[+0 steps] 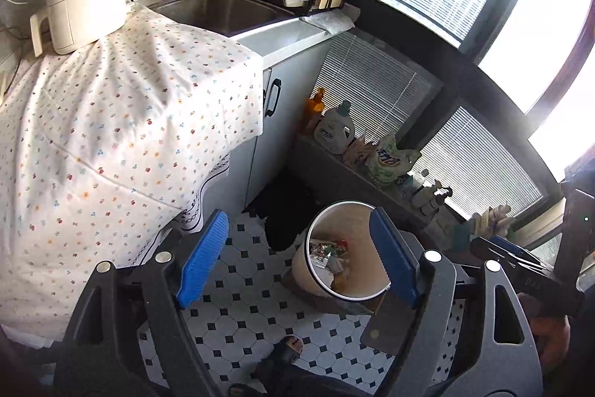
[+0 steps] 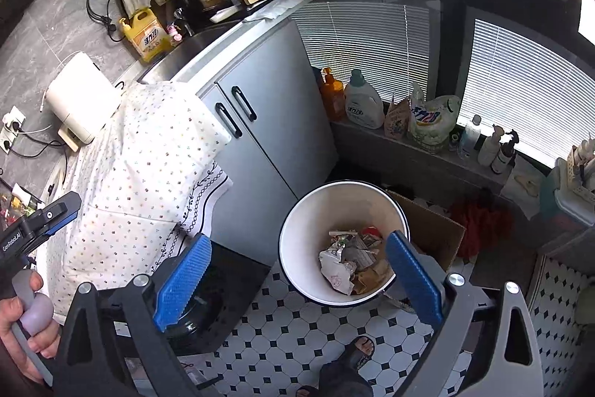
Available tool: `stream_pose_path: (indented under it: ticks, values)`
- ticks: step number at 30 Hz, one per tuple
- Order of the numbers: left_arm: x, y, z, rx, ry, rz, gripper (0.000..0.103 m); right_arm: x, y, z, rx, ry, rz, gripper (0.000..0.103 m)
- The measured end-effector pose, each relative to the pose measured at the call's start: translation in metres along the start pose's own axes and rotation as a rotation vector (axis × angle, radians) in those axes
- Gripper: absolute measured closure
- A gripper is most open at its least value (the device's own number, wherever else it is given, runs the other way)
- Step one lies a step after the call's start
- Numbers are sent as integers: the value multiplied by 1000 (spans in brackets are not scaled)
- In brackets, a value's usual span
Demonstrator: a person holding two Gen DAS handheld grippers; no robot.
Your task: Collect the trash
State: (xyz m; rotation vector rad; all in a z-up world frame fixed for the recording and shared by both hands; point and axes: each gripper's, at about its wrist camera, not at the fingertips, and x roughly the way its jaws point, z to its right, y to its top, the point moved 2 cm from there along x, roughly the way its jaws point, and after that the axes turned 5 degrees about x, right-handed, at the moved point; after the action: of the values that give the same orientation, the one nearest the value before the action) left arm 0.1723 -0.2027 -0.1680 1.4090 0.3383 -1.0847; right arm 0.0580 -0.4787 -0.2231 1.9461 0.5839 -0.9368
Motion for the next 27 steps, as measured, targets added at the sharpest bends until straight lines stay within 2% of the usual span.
stream_pose_path:
  ticks: [3, 5, 18, 27]
  values:
    - [-32, -10, -14, -22, 25, 35, 8, -19, -7, -19, -3, 4, 16, 8]
    - [-53, -17, -21, -35, 34, 59, 6, -34, -10, -29, -9, 15, 31, 8]
    - [-162, -69, -58, -56, 123, 172, 6, -124, -54, -94, -126, 60, 133, 8]
    - [-221, -99, -67, -60, 178, 242, 6, -160, -85, -127, -193, 105, 168, 8]
